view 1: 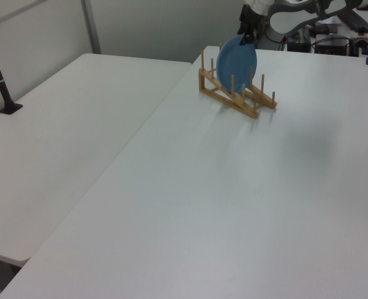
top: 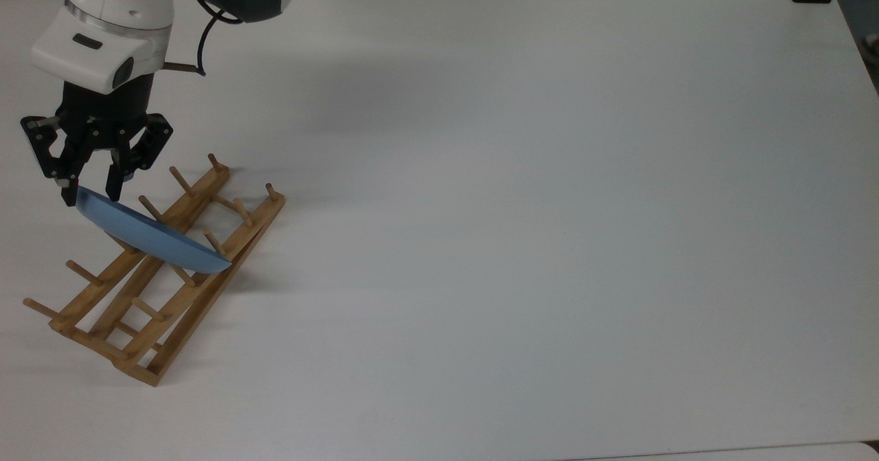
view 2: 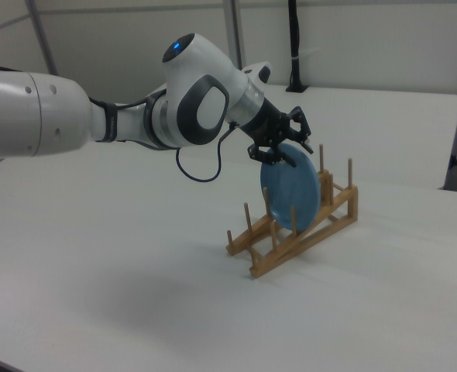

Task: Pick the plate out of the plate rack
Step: 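Close the gripper on the plate rim, then lift the blue plate up out of the rack slots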

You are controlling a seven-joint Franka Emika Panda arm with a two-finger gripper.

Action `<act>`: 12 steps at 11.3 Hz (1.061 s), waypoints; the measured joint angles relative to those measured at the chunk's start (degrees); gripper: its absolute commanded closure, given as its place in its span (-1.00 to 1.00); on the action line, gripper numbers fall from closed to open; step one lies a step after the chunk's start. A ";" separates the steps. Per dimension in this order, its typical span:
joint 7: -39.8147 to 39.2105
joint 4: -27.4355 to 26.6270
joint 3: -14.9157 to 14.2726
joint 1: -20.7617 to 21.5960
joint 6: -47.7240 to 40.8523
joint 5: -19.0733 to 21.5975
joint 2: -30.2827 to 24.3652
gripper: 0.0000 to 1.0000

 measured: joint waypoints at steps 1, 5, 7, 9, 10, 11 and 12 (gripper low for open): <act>-0.08 0.00 0.00 0.01 1.13 -0.11 0.23 0.27; -0.14 0.02 0.00 0.01 2.89 -0.88 0.38 0.76; -0.21 0.04 0.00 0.04 2.91 -1.84 0.39 0.81; -0.22 0.04 0.00 0.04 2.91 -2.28 0.39 0.82; -0.23 0.04 -0.01 0.04 2.90 -2.29 0.39 0.82; -0.23 0.05 -0.03 0.04 2.91 -2.29 0.39 0.82; -0.23 0.09 -0.06 0.02 2.91 -2.29 0.39 0.83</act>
